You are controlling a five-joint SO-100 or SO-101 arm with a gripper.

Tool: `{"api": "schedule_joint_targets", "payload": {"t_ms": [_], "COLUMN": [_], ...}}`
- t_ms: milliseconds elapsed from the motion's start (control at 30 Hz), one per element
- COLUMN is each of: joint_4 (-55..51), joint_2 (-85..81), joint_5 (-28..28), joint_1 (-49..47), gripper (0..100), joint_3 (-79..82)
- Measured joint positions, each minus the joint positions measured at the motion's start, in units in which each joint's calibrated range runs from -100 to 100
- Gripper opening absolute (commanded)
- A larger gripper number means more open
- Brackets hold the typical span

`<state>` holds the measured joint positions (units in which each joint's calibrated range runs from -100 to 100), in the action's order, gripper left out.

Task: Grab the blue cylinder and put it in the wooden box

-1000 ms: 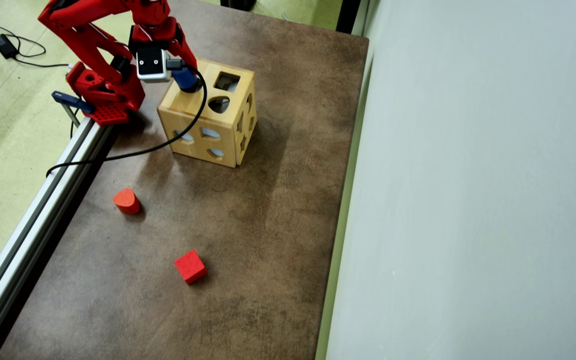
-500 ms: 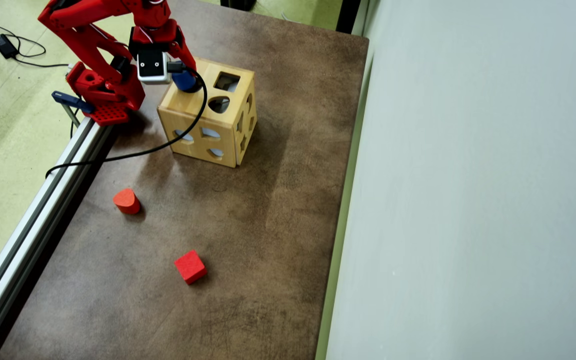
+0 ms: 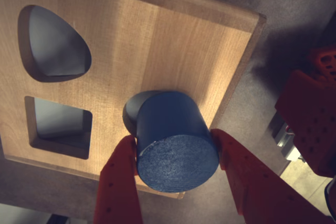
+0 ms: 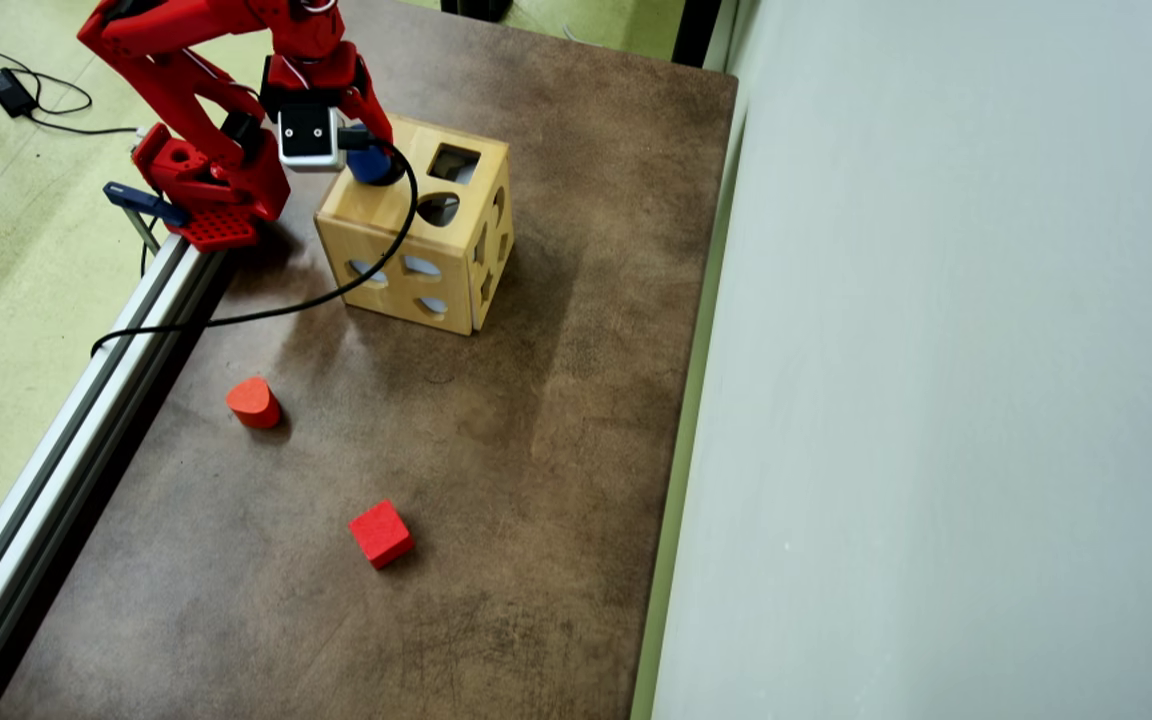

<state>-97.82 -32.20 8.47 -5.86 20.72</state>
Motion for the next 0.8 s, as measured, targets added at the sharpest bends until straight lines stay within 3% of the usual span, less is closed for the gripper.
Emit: {"api": "schedule_joint_targets", "payload": {"t_ms": [800], "joint_4": [1.9], "joint_2": [1.9], "joint_5": [-0.1], "joint_1": [-0.1], "gripper": [8], "joint_3": [-0.8]}}
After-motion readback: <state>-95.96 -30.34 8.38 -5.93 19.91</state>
